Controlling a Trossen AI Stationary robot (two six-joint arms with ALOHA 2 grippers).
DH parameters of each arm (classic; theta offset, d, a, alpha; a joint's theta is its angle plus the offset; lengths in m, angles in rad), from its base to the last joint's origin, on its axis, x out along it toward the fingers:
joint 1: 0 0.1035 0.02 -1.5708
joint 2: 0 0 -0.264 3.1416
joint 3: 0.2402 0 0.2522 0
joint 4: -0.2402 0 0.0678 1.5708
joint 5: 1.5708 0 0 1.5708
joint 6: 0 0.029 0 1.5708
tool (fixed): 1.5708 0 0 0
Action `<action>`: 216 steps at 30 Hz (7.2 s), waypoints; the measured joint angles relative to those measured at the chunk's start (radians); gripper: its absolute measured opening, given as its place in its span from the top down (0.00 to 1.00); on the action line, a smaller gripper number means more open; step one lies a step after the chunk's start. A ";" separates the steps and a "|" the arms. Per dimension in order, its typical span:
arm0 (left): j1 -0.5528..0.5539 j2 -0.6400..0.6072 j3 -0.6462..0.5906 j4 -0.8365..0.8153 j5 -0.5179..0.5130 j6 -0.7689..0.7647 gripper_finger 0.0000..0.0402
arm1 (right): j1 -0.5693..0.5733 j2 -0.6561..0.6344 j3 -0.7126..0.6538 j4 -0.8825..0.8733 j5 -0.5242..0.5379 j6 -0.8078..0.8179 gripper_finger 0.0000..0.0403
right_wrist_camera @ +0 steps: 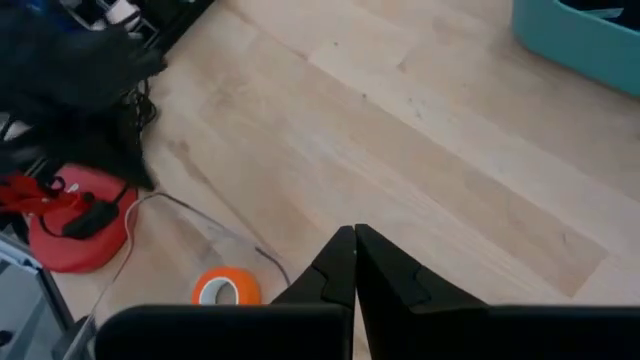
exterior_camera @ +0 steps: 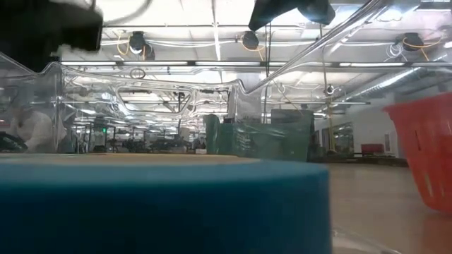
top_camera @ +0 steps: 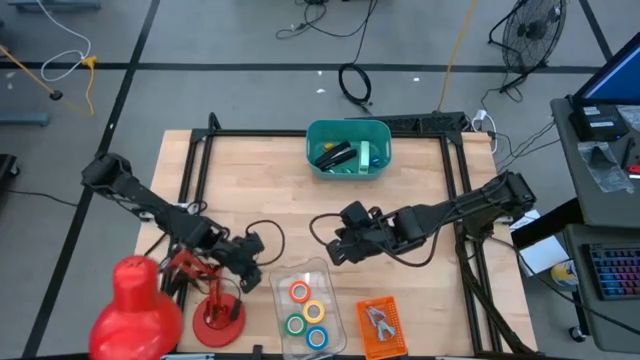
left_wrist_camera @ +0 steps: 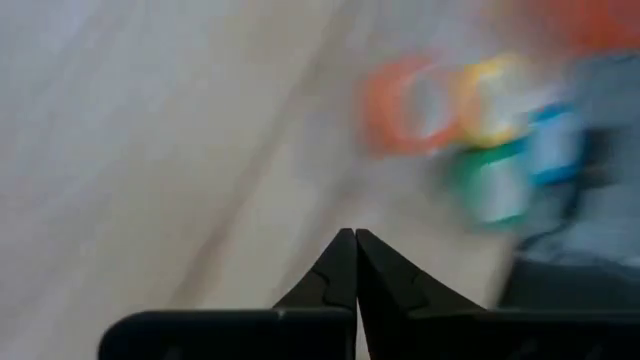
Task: Pick and place Stapler, Stapler remover, tape
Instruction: Adjust the bins
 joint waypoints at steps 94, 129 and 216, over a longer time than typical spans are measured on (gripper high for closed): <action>0.257 0.087 -0.039 0.187 0.157 0.193 1.00 | 0.265 0.002 -0.191 -0.358 -0.560 0.465 1.00; 0.249 0.081 -0.039 0.192 0.145 0.198 1.00 | 0.547 0.166 -0.254 0.215 -0.548 0.775 1.00; 0.587 0.588 0.742 -0.466 0.453 0.766 1.00 | -0.656 -0.513 -0.713 0.211 -0.523 -0.663 1.00</action>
